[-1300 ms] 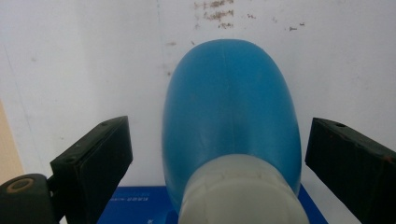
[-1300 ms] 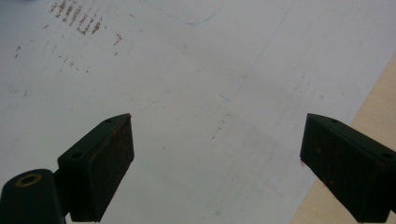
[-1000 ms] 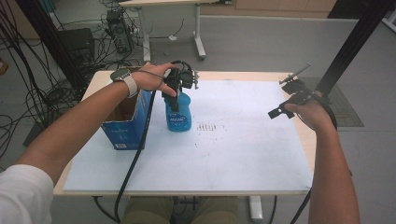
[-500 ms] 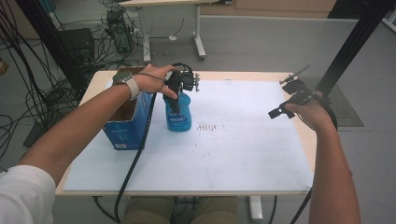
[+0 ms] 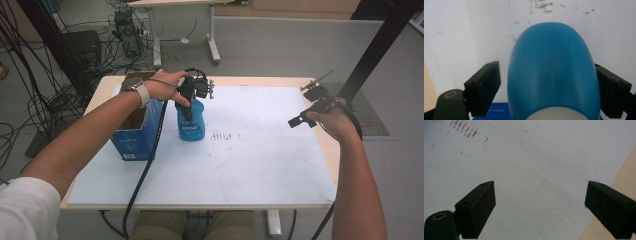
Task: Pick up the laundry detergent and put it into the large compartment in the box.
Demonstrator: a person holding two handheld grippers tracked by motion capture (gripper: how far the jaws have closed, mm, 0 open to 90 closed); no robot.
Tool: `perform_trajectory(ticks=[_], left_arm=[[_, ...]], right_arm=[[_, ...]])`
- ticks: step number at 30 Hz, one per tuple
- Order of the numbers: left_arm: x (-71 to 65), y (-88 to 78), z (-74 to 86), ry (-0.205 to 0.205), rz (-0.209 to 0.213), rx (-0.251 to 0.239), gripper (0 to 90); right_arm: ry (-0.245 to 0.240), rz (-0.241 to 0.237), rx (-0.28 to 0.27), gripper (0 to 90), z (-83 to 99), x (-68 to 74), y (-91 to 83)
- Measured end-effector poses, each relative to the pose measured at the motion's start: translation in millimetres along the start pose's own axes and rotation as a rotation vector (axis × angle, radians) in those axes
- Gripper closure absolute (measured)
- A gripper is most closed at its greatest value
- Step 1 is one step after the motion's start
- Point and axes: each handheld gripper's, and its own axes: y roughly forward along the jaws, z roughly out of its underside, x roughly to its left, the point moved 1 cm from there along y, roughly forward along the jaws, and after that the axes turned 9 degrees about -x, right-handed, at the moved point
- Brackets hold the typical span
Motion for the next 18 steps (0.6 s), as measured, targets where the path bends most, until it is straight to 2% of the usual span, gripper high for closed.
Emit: perform_trajectory(ticks=[8, 18], left_arm=[[-0.1, 1.1, 0.8, 0.004, 0.008, -0.003, 27.3], [-1.7, 1.3, -1.1, 0.002, -0.001, 0.008, 28.0]], right_arm=[[0.002, 0.000, 0.002, 9.6, 0.5, -0.2, 0.2], [-0.005, -0.001, -0.002, 9.6, -1.0, 1.2, -0.4]])
